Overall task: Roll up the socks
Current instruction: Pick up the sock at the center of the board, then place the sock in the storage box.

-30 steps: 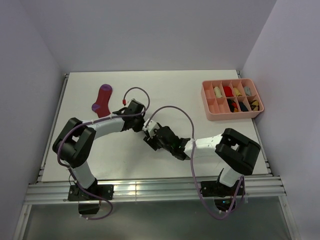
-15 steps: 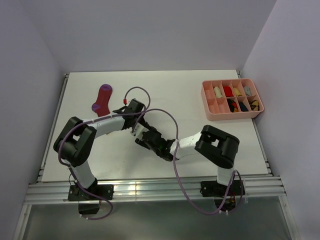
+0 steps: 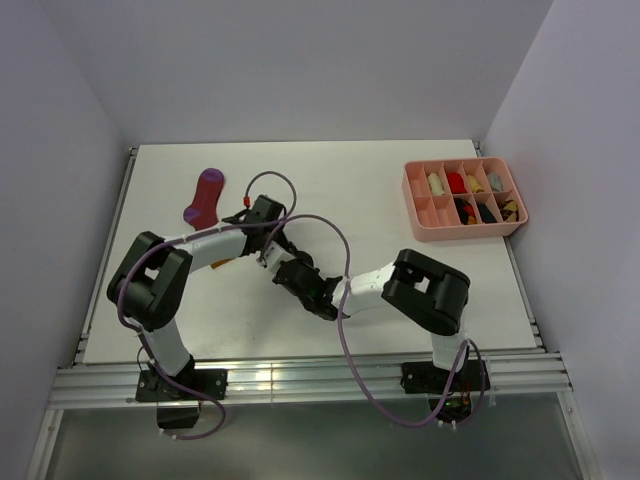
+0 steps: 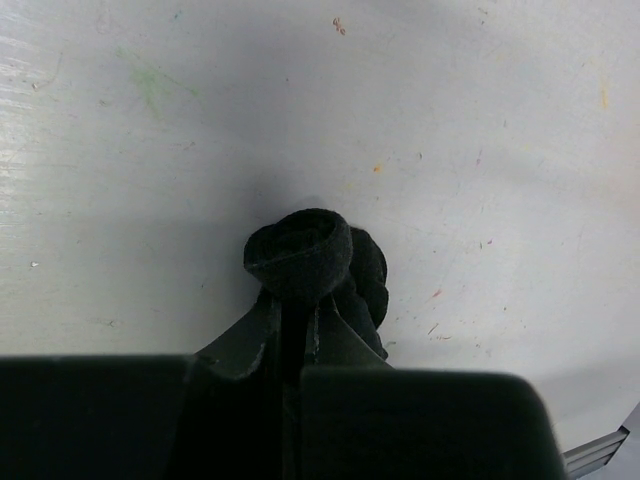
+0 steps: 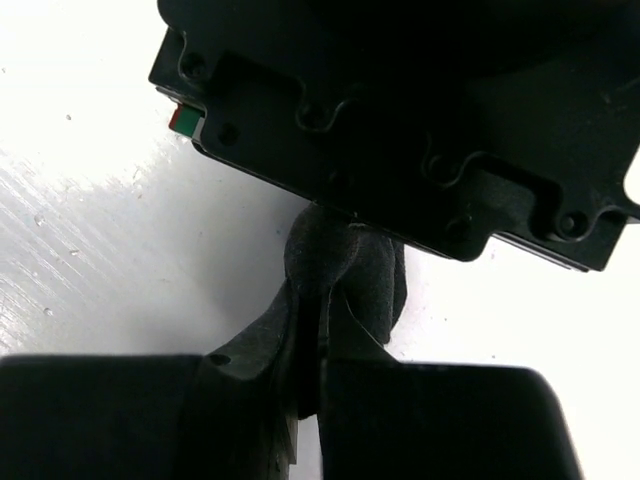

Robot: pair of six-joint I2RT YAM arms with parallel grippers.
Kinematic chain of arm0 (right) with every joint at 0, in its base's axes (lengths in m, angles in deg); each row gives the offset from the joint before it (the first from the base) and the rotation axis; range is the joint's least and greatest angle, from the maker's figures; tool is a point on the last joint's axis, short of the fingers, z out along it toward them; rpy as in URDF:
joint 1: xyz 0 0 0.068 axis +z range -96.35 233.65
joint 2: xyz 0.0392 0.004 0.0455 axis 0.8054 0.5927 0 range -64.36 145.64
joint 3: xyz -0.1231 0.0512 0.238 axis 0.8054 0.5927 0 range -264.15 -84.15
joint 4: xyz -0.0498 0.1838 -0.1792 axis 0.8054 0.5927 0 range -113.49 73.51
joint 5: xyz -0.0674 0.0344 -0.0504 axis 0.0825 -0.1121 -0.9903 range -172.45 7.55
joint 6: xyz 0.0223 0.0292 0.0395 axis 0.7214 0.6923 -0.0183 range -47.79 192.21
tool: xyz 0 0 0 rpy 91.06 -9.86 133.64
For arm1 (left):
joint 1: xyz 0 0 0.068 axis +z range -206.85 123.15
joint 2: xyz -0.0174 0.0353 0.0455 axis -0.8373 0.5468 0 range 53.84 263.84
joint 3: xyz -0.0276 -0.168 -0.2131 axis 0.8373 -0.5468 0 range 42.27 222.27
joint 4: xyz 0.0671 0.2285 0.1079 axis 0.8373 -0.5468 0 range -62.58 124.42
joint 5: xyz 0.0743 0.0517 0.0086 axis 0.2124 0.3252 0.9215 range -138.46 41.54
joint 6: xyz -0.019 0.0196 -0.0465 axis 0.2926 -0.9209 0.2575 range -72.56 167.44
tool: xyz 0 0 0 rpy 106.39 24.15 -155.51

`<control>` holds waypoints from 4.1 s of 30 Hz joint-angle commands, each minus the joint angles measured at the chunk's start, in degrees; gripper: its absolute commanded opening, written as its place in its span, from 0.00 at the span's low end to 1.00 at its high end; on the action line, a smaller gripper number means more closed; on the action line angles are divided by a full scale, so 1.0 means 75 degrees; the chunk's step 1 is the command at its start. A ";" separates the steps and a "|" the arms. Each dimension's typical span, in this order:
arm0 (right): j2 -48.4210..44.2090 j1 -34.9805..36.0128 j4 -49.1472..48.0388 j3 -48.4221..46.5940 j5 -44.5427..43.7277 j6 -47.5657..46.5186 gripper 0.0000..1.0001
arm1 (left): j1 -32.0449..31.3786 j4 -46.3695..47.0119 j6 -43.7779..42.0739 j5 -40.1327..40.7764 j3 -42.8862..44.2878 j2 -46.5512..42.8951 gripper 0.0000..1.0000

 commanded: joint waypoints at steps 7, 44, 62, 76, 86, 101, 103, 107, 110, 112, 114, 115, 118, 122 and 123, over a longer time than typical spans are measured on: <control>-0.0246 -0.0777 0.1838 0.0130 0.1389 0.1172 0.00 | 0.0153 -0.0404 -0.0211 -0.0019 0.0193 -0.0343 0.26; -0.3235 -0.5663 0.3140 -0.1546 0.1765 0.0202 0.00 | 0.3494 -0.1787 -0.2695 0.4714 -0.0650 -0.7151 0.89; -0.0892 -0.7047 0.1967 -0.2893 0.0720 -0.1219 0.00 | 0.3002 -0.1600 -0.2894 0.5676 -0.1131 -0.7117 0.88; -0.0107 -0.7854 0.3162 -0.3444 0.3064 0.0105 0.00 | 0.2990 -0.1599 -0.2895 0.5653 -0.1166 -0.7117 0.88; 0.0760 -0.8758 0.5153 -0.4920 0.5115 0.0879 0.00 | 0.2990 -0.1576 -0.2906 0.5618 -0.1190 -0.7117 0.88; 0.0771 -0.8793 0.5272 -0.5003 0.6066 0.1383 0.00 | 0.2990 -0.1564 -0.2906 0.5547 -0.1201 -0.7046 0.88; 0.0948 -0.8828 0.5528 -0.5224 0.5995 0.1547 0.00 | 0.2990 -0.1564 -0.2906 0.5547 -0.1213 -0.7058 0.88; 0.1440 -0.8981 0.5846 -0.5483 0.5691 0.1782 0.00 | 0.2990 -0.1576 -0.2906 0.5571 -0.1213 -0.7070 0.88; 0.1534 -0.9051 0.5998 -0.5659 0.5504 0.1770 0.02 | 0.2978 -0.1553 -0.2918 0.5536 -0.1213 -0.7058 0.88; 0.1815 -0.9109 0.6476 -0.6113 0.5386 0.1759 0.06 | 0.2990 -0.1564 -0.2906 0.5536 -0.1201 -0.7046 0.88; 0.2014 -0.9110 0.6736 -0.6373 0.5386 0.1677 0.13 | 0.2990 -0.1553 -0.2918 0.5536 -0.1213 -0.7046 0.88; 0.2084 -0.9110 0.6853 -0.6467 0.5409 0.1642 0.14 | 0.2990 -0.1553 -0.2930 0.5524 -0.1213 -0.7058 0.88; 0.1747 -0.9098 0.6481 -0.6106 0.5444 0.1641 0.20 | 0.2990 -0.1529 -0.2930 0.5512 -0.1237 -0.7070 0.88; 0.1184 -0.9110 0.6187 -0.5847 0.5538 0.1478 0.27 | 0.2978 -0.1518 -0.2941 0.5442 -0.1248 -0.7081 0.88; 0.1090 -0.9087 0.6175 -0.5847 0.5526 0.1431 0.37 | 0.2990 -0.1517 -0.2930 0.5442 -0.1248 -0.7081 0.88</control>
